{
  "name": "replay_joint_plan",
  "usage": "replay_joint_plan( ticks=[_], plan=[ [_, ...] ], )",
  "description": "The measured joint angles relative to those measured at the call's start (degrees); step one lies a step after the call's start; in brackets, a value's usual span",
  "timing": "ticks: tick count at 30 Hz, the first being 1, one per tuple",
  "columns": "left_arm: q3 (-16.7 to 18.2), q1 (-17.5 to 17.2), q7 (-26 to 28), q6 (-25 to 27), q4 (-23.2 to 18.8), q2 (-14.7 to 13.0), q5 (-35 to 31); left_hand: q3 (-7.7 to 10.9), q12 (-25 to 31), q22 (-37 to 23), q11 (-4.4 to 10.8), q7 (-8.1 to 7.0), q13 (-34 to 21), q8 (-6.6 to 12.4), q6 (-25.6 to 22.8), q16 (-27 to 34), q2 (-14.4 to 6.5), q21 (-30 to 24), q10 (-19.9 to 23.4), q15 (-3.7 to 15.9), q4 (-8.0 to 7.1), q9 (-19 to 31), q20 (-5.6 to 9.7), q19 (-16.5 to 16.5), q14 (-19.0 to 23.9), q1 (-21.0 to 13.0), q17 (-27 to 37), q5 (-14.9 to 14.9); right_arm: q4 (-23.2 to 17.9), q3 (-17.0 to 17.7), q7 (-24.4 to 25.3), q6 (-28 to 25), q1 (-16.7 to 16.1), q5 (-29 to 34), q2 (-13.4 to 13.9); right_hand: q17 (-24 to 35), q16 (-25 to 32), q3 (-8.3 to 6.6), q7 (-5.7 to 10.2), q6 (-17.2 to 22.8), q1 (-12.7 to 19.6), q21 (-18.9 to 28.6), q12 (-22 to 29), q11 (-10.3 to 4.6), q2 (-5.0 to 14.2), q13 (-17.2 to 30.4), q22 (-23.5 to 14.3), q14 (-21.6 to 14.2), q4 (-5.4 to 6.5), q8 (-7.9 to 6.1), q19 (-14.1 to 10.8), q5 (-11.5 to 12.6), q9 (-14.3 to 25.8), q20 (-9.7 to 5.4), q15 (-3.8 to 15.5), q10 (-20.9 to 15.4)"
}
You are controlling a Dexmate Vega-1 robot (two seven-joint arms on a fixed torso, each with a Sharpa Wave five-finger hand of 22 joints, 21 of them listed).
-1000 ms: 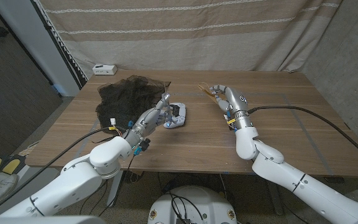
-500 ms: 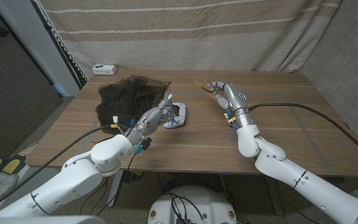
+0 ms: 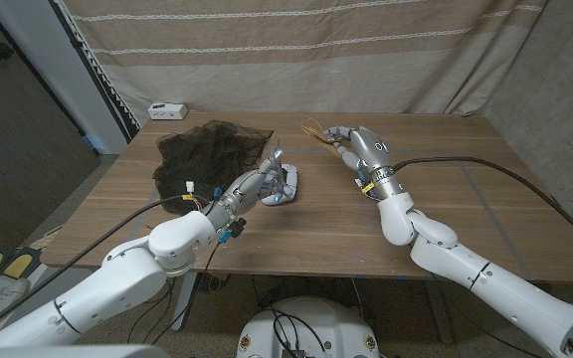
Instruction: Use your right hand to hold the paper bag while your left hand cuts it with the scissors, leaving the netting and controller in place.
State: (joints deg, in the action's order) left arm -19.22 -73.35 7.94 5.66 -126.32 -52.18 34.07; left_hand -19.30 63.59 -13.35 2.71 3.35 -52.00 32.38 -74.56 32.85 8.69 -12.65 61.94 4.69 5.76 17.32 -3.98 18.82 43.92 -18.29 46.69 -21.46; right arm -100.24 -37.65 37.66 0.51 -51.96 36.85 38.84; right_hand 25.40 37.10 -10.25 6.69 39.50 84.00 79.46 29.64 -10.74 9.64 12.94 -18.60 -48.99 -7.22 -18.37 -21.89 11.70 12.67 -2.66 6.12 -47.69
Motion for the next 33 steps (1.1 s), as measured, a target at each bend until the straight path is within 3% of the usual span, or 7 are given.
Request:
replay_joint_plan(
  ticks=[24,33],
  plan=[
    [-3.20,4.82,-2.89,1.60,1.50,-0.10,0.26,0.00,0.42,0.00,0.08,0.00,0.61,0.01,0.00,0.28,0.00,0.00,-0.09,-0.09,0.00,-0.20,0.00,0.00,-0.53,0.00,-0.26,0.09,3.44,-1.52,1.80,7.25,3.85,7.28,0.87,0.34,0.00,0.04,1.27,0.65,-0.03,0.86,-0.42,0.00,0.01,0.26,0.80,0.21,-0.04,0.28,0.94,0.45,-0.01,0.33,0.02,0.00],
    [-4.82,7.15,-5.03,3.35,2.19,0.13,0.40,0.00,0.72,0.00,0.08,0.00,0.76,0.59,0.00,0.43,0.00,0.00,-0.10,-0.09,0.00,-0.16,0.00,0.00,-0.53,0.00,-0.51,0.10,6.50,-3.00,2.42,9.87,6.84,9.59,1.08,0.70,-0.06,0.04,1.43,0.82,-0.42,1.08,-0.46,-0.32,0.10,0.25,1.07,0.22,0.43,0.28,1.24,0.45,-0.01,0.21,0.01,-0.32]
  ],
)
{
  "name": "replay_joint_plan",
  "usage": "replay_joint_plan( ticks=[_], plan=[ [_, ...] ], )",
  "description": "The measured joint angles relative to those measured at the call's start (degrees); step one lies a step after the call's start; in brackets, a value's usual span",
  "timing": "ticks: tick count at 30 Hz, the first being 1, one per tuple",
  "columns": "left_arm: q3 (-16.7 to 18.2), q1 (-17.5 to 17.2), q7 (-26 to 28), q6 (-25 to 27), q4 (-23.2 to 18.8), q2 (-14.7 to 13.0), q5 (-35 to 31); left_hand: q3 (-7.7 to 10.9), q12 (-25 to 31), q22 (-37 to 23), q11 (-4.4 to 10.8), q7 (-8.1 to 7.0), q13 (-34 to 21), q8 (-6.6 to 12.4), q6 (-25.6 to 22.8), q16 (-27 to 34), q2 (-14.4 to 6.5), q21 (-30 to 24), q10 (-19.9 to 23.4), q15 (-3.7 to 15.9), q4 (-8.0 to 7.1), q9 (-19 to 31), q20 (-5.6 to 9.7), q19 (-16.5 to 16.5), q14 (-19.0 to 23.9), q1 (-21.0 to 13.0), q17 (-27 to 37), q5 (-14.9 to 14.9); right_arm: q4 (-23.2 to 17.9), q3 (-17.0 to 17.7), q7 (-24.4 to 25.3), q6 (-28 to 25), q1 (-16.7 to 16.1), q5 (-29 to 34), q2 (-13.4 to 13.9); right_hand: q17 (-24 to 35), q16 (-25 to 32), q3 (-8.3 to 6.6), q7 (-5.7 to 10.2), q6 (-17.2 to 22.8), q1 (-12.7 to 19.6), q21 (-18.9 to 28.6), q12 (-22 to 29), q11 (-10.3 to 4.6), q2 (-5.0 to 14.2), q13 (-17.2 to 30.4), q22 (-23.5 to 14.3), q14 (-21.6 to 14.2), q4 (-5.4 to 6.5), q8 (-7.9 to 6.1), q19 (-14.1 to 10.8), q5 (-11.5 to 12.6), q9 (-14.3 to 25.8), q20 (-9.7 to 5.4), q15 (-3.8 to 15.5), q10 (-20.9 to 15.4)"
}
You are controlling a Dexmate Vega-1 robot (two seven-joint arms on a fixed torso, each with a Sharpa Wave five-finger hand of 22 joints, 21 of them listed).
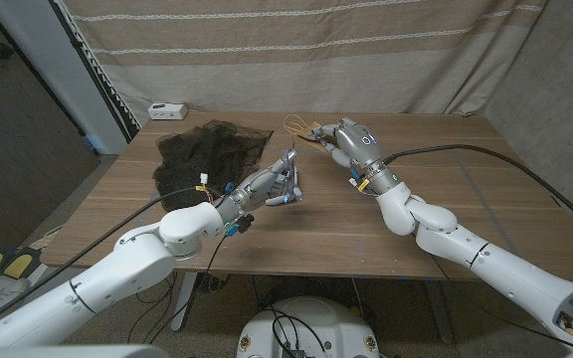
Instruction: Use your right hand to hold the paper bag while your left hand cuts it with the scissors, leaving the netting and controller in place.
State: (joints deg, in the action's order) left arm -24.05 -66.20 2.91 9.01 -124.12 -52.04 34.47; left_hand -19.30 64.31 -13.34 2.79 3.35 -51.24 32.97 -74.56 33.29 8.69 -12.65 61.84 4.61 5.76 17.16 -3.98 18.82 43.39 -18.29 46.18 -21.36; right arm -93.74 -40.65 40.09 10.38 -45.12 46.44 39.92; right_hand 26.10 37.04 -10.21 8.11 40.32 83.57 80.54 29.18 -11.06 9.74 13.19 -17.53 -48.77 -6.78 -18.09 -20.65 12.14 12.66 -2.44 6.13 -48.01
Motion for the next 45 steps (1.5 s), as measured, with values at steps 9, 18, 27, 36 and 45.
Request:
replay_joint_plan(
  ticks=[9,18,27,36,45],
  plan=[
    [-1.15,1.79,-1.09,1.11,0.63,0.22,0.21,0.00,0.00,0.00,-0.02,0.00,-0.12,0.02,0.00,0.22,0.00,0.00,-0.02,0.00,0.00,-0.03,0.00,0.00,0.00,0.00,-0.01,-0.08,1.77,-0.66,1.10,1.57,1.86,1.41,-0.19,0.11,-0.01,0.00,-0.01,0.00,0.01,0.21,-0.01,0.00,-0.01,-0.03,0.26,0.00,0.00,0.00,0.20,0.00,0.00,-0.21,-0.01,0.00],
    [-2.41,3.56,-2.15,1.83,1.75,0.69,0.32,0.00,0.38,0.00,0.01,0.00,-0.35,0.02,0.00,0.44,0.00,0.00,-0.16,0.00,0.00,0.00,0.00,0.00,0.00,0.00,-0.02,-0.10,3.20,-1.45,2.86,3.30,2.83,2.35,-0.36,0.34,-0.01,0.00,-0.01,0.00,0.02,0.21,-0.40,0.01,-0.02,-0.04,0.53,0.08,0.00,0.39,0.50,0.38,-0.01,0.09,-0.09,0.01],
    [-3.24,4.92,-3.15,2.02,2.61,1.14,0.25,0.00,0.40,0.00,0.01,0.00,-0.42,0.02,0.00,0.44,0.00,0.00,-0.16,0.00,0.00,0.01,0.00,0.00,0.00,0.00,-0.02,-0.14,4.08,-1.92,3.57,4.56,3.27,2.67,-0.36,0.36,-0.01,0.00,0.31,0.32,0.02,0.48,-0.39,0.01,-0.02,-0.04,0.80,0.08,-0.01,0.38,0.53,0.38,-0.01,0.06,-0.09,0.01],
    [-4.11,6.06,-4.48,2.35,3.30,1.61,0.63,0.00,0.83,0.00,-0.04,0.00,-0.58,0.02,0.00,0.44,0.00,0.00,-0.21,0.00,0.00,-0.27,0.00,0.00,0.00,0.00,-0.13,-0.42,4.82,-2.08,4.38,5.25,3.67,2.89,-0.34,0.41,-0.01,0.01,0.30,0.32,0.02,0.88,-0.39,0.01,-0.02,-0.03,1.05,0.08,-0.01,0.38,1.12,0.60,-0.01,0.10,-0.09,0.01],
    [-4.61,6.50,-4.88,2.80,3.30,1.71,1.00,-0.01,0.83,0.00,-0.03,0.00,-0.21,0.02,0.01,0.85,0.00,0.00,-0.41,0.00,-0.01,0.01,0.00,0.00,0.00,0.00,-0.26,-0.01,5.33,-2.15,5.32,6.36,4.00,2.96,-0.03,0.62,-0.01,-0.09,0.30,0.31,-0.13,1.28,-0.39,0.01,-0.19,-0.02,1.49,0.08,0.09,0.38,1.11,0.60,-0.01,0.10,-0.09,0.01]
  ],
)
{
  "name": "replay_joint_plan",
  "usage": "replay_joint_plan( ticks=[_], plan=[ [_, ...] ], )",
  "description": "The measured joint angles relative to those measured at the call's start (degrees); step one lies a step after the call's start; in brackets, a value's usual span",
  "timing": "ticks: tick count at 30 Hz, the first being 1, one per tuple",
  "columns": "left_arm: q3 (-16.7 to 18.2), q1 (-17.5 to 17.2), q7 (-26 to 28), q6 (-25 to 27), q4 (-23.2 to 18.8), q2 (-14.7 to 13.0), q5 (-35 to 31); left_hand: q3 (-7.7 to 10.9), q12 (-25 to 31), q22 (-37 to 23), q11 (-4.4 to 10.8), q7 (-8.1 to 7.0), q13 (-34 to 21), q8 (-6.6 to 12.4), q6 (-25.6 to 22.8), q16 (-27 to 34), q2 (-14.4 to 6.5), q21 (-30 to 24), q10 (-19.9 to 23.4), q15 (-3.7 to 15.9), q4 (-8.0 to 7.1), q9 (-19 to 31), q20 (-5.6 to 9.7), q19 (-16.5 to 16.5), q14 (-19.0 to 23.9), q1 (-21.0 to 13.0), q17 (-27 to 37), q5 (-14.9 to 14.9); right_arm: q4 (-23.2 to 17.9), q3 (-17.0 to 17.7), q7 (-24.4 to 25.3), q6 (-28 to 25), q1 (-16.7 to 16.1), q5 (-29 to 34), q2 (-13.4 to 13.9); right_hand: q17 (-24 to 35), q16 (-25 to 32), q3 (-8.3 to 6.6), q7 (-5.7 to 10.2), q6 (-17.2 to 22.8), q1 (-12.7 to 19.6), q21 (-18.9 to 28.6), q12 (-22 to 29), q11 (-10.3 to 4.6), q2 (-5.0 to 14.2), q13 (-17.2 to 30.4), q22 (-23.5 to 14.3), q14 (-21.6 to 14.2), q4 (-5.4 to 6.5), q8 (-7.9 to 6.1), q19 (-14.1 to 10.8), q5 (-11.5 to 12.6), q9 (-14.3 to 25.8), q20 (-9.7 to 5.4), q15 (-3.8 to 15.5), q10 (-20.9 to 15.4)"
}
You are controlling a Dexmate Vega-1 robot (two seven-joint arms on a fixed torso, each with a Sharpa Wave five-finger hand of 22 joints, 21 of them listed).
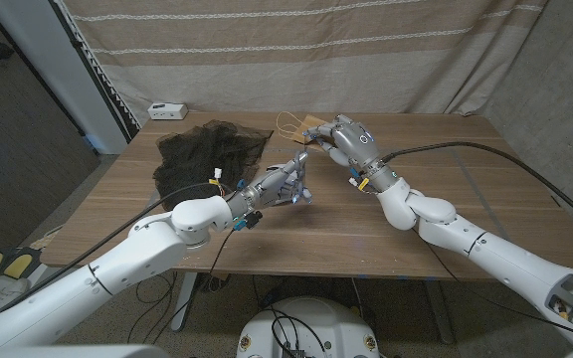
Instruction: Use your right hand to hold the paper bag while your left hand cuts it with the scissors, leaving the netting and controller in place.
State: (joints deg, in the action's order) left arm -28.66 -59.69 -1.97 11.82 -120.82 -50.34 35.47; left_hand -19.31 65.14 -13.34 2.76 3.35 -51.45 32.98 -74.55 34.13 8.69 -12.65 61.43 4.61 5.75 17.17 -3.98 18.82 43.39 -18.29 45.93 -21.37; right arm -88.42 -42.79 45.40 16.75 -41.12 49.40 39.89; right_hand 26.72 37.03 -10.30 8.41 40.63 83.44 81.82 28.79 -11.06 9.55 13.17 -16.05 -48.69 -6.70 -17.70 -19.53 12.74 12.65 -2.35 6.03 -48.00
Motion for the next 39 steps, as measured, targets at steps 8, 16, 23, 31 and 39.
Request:
replay_joint_plan(
  ticks=[8,16,23,31,39],
  plan=[
    [-0.37,0.48,-0.46,0.07,0.19,0.11,0.08,0.01,0.00,0.00,0.00,0.00,0.00,0.00,0.00,0.26,0.00,0.00,0.00,0.00,0.01,-0.04,0.00,0.00,0.00,0.00,-0.13,0.06,0.07,-0.13,0.18,1.31,0.22,0.27,0.51,-0.09,0.00,0.00,0.00,0.00,0.00,0.00,0.00,-0.31,0.00,0.00,0.20,0.00,0.00,0.41,0.00,0.00,0.00,0.00,0.00,-0.31],
    [-0.69,0.80,-0.81,0.08,0.28,0.12,-0.06,0.01,0.42,0.00,0.01,0.00,-0.03,0.00,0.00,0.26,0.00,0.00,-0.01,0.11,0.01,-0.21,0.00,0.00,-0.11,0.00,-0.15,0.05,-0.07,-0.14,-0.49,2.00,0.43,0.61,1.13,0.00,0.00,0.00,-0.01,0.00,0.00,0.44,-0.45,-0.31,0.00,0.00,0.64,0.00,0.00,0.41,-0.01,0.25,0.00,0.00,0.00,-0.31],
    [-0.90,0.88,-0.90,0.08,0.28,0.08,-0.17,0.01,0.43,0.00,0.01,0.00,-0.01,0.00,0.00,0.26,0.00,0.00,-0.01,0.03,0.01,-0.31,0.00,0.00,-0.37,0.00,-0.30,0.04,-0.20,-0.06,-0.55,3.01,0.63,1.17,1.61,0.00,0.00,0.00,-0.01,0.00,0.00,0.44,-0.45,-0.30,0.00,0.00,0.89,0.00,-0.01,0.41,0.01,0.25,0.00,-0.02,0.00,-0.31],
    [-1.03,0.88,-0.85,0.26,0.28,0.08,-0.17,0.01,0.72,0.00,0.01,0.00,0.09,0.00,0.00,0.66,0.00,0.00,-0.01,-0.11,0.01,-0.33,0.00,0.00,-0.51,0.00,-0.29,-0.10,-0.26,0.01,-0.51,4.29,0.75,1.57,2.11,0.00,0.00,0.01,0.31,0.32,0.02,0.93,-0.45,-0.30,0.02,0.00,1.16,0.00,-0.01,0.41,0.10,0.25,0.00,-0.11,0.00,-0.30],
    [-1.18,0.85,-0.84,0.28,0.51,0.16,-0.13,0.01,0.84,0.00,0.01,0.00,0.24,0.00,0.00,0.66,0.00,0.00,-0.01,-0.10,0.01,-0.28,0.00,0.00,-0.51,0.00,-0.29,-0.13,-0.26,0.09,-0.43,5.22,0.81,1.80,2.28,0.00,-0.43,0.02,0.31,0.31,0.05,1.20,-0.45,-0.30,0.04,0.00,1.43,0.00,-0.02,0.89,0.09,0.21,0.00,-0.11,-0.01,-0.30]
  ],
)
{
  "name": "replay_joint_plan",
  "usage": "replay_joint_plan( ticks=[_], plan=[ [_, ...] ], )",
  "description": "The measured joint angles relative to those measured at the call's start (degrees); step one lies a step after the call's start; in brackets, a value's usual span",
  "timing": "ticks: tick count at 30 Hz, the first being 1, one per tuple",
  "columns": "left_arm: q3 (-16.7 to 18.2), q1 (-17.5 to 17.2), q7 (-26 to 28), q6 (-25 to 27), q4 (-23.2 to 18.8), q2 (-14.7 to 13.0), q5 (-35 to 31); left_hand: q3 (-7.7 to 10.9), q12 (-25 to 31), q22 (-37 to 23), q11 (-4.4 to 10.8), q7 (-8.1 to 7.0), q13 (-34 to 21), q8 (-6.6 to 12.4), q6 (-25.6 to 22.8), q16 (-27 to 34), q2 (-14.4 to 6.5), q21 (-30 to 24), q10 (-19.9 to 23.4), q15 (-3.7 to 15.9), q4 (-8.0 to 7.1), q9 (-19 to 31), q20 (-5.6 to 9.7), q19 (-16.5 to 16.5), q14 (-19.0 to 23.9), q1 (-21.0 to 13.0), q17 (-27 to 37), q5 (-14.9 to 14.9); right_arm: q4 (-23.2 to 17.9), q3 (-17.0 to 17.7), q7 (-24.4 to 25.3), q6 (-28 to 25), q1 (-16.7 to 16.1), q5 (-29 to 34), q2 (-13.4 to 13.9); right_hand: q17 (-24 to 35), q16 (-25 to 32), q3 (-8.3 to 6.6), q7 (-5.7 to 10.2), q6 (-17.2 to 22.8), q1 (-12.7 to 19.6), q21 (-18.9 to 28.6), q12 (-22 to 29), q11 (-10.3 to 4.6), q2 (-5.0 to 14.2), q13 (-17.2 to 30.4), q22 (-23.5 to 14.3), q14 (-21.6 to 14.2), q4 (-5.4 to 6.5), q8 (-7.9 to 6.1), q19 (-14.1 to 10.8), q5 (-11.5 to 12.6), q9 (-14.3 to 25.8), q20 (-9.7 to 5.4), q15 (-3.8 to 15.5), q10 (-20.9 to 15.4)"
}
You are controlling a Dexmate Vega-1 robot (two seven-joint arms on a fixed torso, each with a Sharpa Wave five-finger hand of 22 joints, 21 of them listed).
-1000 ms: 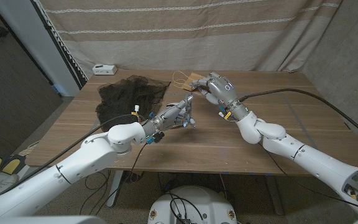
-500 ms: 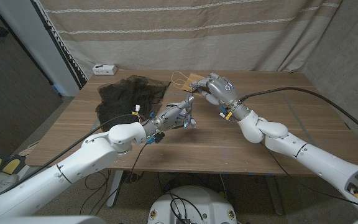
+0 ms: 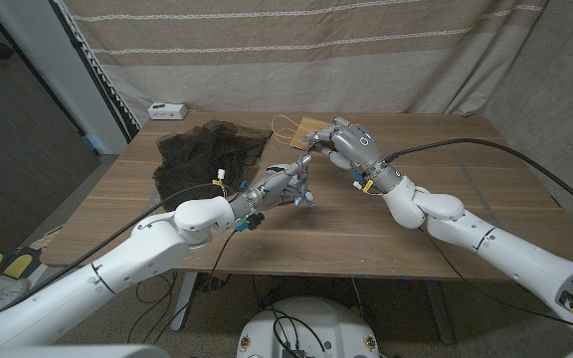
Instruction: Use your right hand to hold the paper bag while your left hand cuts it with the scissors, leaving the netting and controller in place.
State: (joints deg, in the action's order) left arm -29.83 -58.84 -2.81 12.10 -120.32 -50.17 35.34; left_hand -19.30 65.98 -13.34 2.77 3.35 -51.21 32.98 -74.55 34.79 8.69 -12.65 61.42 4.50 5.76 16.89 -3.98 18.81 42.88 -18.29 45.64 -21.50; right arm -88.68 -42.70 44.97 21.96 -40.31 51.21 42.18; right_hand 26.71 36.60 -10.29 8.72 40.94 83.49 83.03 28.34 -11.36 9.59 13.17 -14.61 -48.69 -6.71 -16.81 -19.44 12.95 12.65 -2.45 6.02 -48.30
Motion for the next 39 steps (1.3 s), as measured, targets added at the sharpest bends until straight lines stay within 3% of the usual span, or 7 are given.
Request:
replay_joint_plan(
  ticks=[17,27,39],
  plan=[
    [-0.29,0.32,-0.24,0.00,0.65,0.37,0.06,0.18,0.04,0.00,-0.01,0.00,0.66,0.00,0.00,0.40,0.00,0.00,-0.01,0.00,-0.18,0.01,0.00,0.00,0.00,0.00,-0.41,0.13,0.88,0.04,-0.27,1.80,0.70,0.00,-0.29,-0.02,0.00,-0.14,0.00,0.00,0.37,0.11,-0.39,0.00,0.09,0.00,0.52,0.10,0.13,0.00,0.00,0.20,0.29,0.00,-0.10,0.00],
    [-0.66,0.99,-1.08,-0.34,1.47,0.80,-0.04,0.71,0.03,0.00,-0.20,-0.17,0.96,-0.01,0.21,0.49,-1.85,0.00,-0.21,0.00,-0.60,0.03,0.00,0.00,0.00,-1.86,-0.53,-0.16,1.12,0.06,-0.77,2.05,0.85,-0.25,-0.47,0.27,-0.01,-0.15,-0.01,0.00,0.25,0.57,-0.61,0.00,0.19,0.00,1.05,-0.14,0.15,0.00,-0.01,0.43,0.29,0.00,0.12,0.00],
    [-0.76,1.27,-1.61,-0.83,2.10,1.05,-0.12,2.43,0.33,0.00,-0.20,0.02,1.09,-0.01,0.44,0.88,-5.31,0.00,-0.20,0.00,0.23,0.10,0.00,0.00,0.00,-5.31,-0.80,-0.62,1.15,0.13,-1.31,2.08,0.91,-0.42,-0.56,0.27,-0.01,-0.15,-0.01,-0.01,0.04,0.57,-0.61,0.11,0.39,0.00,1.45,-0.13,0.15,0.30,-0.01,0.43,0.28,0.00,0.11,-0.53]
  ],
)
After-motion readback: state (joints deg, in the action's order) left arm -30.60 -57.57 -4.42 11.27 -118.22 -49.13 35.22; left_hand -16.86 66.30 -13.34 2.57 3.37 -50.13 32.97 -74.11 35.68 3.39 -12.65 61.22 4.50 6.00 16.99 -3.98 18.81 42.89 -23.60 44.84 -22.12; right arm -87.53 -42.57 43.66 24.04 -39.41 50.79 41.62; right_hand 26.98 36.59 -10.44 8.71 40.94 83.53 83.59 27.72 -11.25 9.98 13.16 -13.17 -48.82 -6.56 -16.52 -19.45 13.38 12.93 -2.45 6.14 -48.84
